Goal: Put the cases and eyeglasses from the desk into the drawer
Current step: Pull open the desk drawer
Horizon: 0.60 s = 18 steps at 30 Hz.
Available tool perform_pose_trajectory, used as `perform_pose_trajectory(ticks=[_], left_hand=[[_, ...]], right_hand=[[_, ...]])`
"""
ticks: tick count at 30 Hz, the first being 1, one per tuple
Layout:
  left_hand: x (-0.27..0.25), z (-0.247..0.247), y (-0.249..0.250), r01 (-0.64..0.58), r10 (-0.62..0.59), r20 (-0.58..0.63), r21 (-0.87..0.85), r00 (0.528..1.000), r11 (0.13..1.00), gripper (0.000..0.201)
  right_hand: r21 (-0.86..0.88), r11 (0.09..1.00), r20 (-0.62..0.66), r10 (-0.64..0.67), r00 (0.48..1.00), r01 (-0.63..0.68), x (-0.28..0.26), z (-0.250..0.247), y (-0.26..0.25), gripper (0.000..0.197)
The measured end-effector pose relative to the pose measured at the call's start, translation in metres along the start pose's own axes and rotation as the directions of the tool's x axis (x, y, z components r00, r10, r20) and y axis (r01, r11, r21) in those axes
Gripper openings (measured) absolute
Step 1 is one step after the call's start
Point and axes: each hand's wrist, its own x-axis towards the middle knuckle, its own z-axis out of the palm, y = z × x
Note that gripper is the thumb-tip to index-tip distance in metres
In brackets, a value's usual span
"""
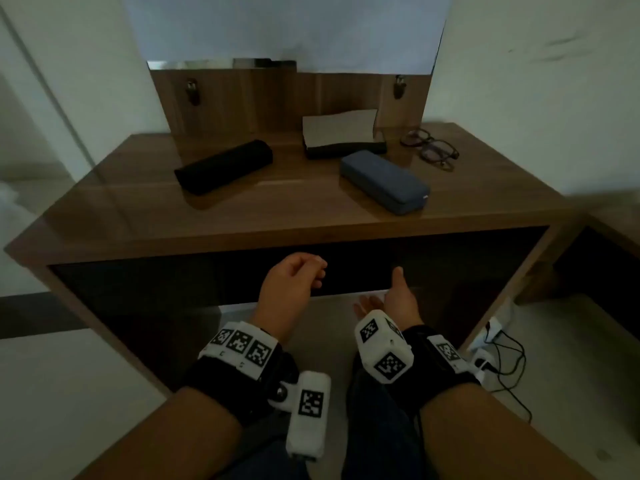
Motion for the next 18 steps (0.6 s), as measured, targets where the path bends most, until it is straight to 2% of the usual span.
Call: perform_pose_trajectory(ticks=[2, 4, 8, 13, 15, 18], left_hand=[[0.004, 0.003, -0.001, -0.045, 0.046, -0.031, 0.025, 0.998, 0.999, 0.017], [0.005, 0.005, -0.003, -0.078, 0.079, -0.029, 0.035, 0.996, 0.996, 0.017], [0.005, 0.007, 0.000, -0.170, 0.172, -0.029, 0.059, 0.985, 0.984, 0.017], [0.003, 0.009, 0.008, -0.256, 0.257, -0.019, 0.055, 0.966, 0.965, 0.018], [0.000, 0.010, 0.012, -0.286, 0.287, -0.010, 0.056, 0.958, 0.957, 0.017], [-0.003, 0.009, 0.015, -0.348, 0.350, 0.014, 0.144, 0.937, 0.926, 0.015]], right_hand=[[-0.034, 0.999, 0.067, 0.041, 0.997, -0.039, 0.017, -0.005, 0.003, 0.072], [0.000, 1.000, 0.086, -0.007, 0.996, 0.007, 0.035, -0.012, 0.006, 0.081], [0.151, 0.988, 0.133, -0.010, 0.991, -0.011, 0.033, -0.009, 0.003, 0.058], [0.303, 0.951, 0.177, -0.001, 0.984, -0.054, 0.036, -0.012, 0.007, 0.059], [0.314, 0.948, 0.181, -0.008, 0.983, -0.051, 0.034, -0.012, 0.008, 0.058], [0.303, 0.952, 0.170, -0.015, 0.985, -0.037, 0.031, -0.016, 0.012, 0.062]])
